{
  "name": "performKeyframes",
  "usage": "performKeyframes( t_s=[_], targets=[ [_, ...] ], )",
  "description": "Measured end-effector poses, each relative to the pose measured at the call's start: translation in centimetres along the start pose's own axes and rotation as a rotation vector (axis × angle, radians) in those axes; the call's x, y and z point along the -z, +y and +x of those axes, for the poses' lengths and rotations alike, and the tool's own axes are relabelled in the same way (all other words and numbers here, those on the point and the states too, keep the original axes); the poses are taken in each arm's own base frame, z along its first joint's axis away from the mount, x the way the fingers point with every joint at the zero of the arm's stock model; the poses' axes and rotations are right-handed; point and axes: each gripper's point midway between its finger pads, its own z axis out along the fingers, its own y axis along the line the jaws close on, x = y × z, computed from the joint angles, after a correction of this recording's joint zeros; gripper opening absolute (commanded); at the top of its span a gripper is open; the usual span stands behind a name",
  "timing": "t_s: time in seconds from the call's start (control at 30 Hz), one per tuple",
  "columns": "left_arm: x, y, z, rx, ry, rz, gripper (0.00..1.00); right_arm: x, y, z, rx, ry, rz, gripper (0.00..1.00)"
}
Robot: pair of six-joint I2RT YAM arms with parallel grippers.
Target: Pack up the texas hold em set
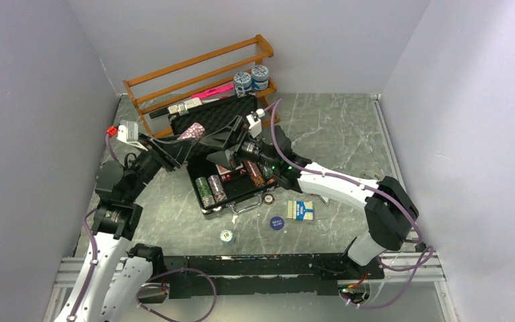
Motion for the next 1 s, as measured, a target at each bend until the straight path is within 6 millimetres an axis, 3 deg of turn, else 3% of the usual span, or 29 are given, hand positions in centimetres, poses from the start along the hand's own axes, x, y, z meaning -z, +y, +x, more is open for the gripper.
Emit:
performKeyframes(
  t_s=[0.17,0.3,0.43,0.6,0.7,0.87,1.0],
  targets=[
    [-0.3,-0.2,-1.4,-0.032,-0.063,0.01,0.05,-0.8,2.7,0.1,-0.023,-0.026,-0.099,0.89],
    [-0.6,-0.6,-2.4,-0.049,-0.103,0.03,0.05,-1.1,4.2,-0.1,-0.031,-0.047,-0.154,0.88],
    [-0.7,-0.6,-2.9,-0.058,-0.133,0.03,0.05,-1.6,4.8,-0.3,-0.042,-0.061,-0.179,0.88],
    [-0.9,-0.2,-3.2,-0.059,-0.157,0.02,0.05,-2.0,5.1,-0.6,-0.044,-0.08,-0.185,0.76],
    [-0.8,0.1,-3.0,-0.05,-0.16,0.01,0.05,-2.1,5.2,-0.6,-0.046,-0.095,-0.188,0.73],
    [-0.8,0.9,-1.8,-0.017,-0.14,-0.011,0.05,-2.0,5.9,-0.8,-0.047,-0.118,-0.213,0.89],
    [-0.8,1.5,-1.1,0.017,-0.13,-0.027,0.05,-2.1,6.1,-0.7,-0.039,-0.116,-0.215,0.92]
  ],
)
